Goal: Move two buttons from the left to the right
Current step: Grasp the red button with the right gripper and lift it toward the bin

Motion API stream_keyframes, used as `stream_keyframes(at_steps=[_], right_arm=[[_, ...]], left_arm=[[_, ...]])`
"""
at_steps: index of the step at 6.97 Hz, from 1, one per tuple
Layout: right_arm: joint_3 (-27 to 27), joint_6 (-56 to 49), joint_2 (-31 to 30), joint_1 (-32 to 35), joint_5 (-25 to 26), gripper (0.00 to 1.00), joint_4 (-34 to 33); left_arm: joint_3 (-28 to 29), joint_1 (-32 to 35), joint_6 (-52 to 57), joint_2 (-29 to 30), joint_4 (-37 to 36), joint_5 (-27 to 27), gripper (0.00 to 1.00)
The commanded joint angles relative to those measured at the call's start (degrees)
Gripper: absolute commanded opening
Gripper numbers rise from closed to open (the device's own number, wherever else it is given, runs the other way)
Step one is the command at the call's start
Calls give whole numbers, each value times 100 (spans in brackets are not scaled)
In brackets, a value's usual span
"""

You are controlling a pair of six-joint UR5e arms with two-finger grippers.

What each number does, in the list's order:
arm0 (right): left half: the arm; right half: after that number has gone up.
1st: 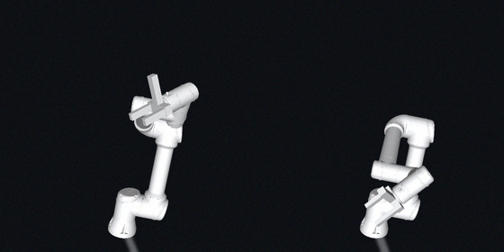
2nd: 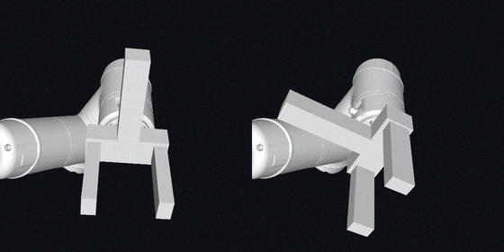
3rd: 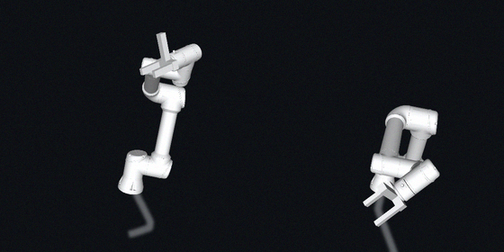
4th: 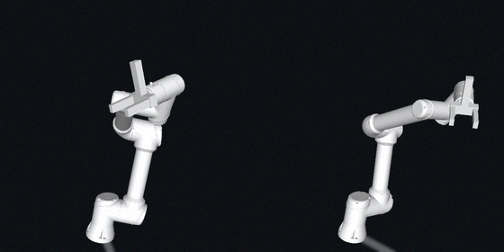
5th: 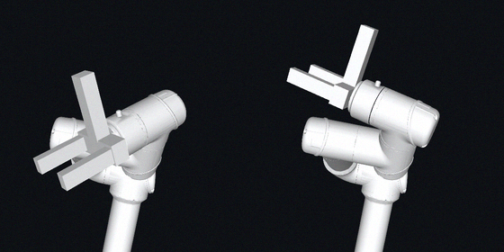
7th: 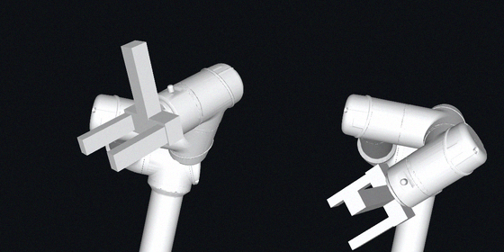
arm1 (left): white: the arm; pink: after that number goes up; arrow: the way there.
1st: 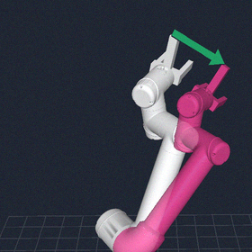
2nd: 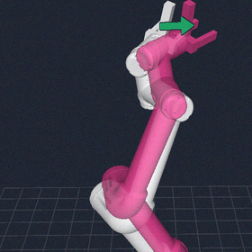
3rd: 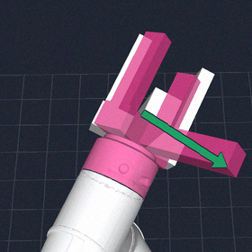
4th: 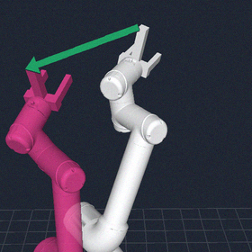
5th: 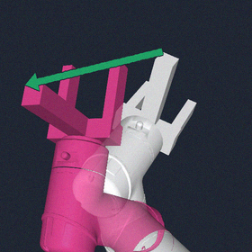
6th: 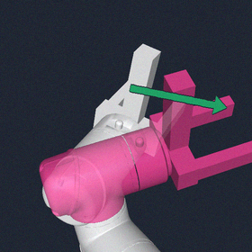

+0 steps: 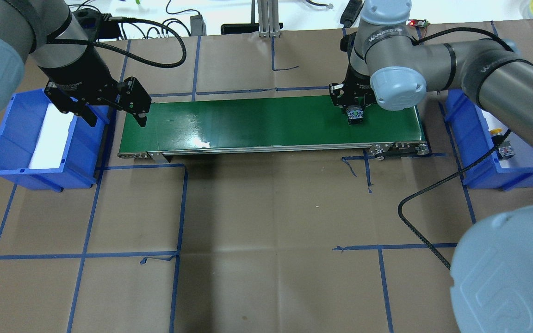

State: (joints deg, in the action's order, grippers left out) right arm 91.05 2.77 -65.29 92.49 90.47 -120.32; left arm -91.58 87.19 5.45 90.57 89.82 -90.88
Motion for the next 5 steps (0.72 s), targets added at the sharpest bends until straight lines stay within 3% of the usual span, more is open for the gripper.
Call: stream_keyframes(at_steps=[1,3,5], right_arm=[[0,-625,-578,-605,-38,4,43],[-43,-1958,-1071,-1841,-82,4,831],[-35,-3277,-1100,-2968,-712,4,940]], left_arm=[[0,0,0,-4,0,0,100],[0,0,0,-4,0,0,100],[9,0,0,4,0,0,100]])
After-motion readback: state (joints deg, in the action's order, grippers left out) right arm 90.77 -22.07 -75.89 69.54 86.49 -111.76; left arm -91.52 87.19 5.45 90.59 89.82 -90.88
